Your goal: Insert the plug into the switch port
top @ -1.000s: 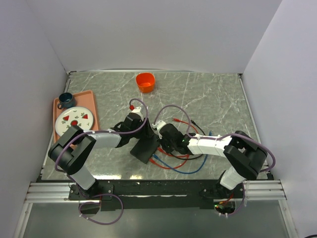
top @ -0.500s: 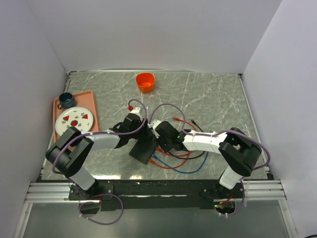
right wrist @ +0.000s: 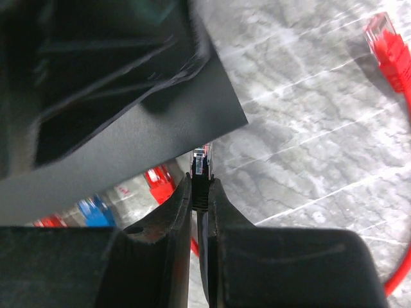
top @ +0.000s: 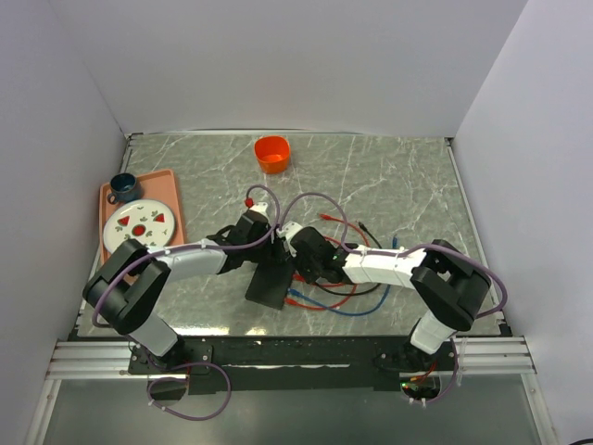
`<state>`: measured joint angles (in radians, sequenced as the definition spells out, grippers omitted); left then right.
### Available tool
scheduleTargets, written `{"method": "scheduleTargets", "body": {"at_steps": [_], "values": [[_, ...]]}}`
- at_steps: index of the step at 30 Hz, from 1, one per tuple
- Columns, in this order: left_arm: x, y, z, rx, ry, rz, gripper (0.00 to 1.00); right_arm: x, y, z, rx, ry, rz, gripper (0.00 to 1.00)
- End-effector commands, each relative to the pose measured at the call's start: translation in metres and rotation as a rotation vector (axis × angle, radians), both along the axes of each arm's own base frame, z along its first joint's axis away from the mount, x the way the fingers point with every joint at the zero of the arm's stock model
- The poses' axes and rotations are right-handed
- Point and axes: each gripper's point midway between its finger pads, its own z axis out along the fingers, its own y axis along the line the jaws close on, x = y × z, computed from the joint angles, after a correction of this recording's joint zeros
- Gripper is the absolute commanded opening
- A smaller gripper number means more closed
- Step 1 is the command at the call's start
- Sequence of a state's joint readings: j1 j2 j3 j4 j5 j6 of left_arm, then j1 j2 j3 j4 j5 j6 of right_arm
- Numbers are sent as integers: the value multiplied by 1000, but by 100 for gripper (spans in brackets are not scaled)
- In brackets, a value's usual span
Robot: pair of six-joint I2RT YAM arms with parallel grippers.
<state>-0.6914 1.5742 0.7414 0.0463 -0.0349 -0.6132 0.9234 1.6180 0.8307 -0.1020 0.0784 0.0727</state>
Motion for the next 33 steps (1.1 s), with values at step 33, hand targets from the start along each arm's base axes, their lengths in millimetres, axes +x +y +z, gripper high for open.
{"method": "scheduleTargets", "body": {"at_steps": [33], "values": [[-51,-74,32,-316,121,-338,69,9,77,82,393,-246,290,0]]}}
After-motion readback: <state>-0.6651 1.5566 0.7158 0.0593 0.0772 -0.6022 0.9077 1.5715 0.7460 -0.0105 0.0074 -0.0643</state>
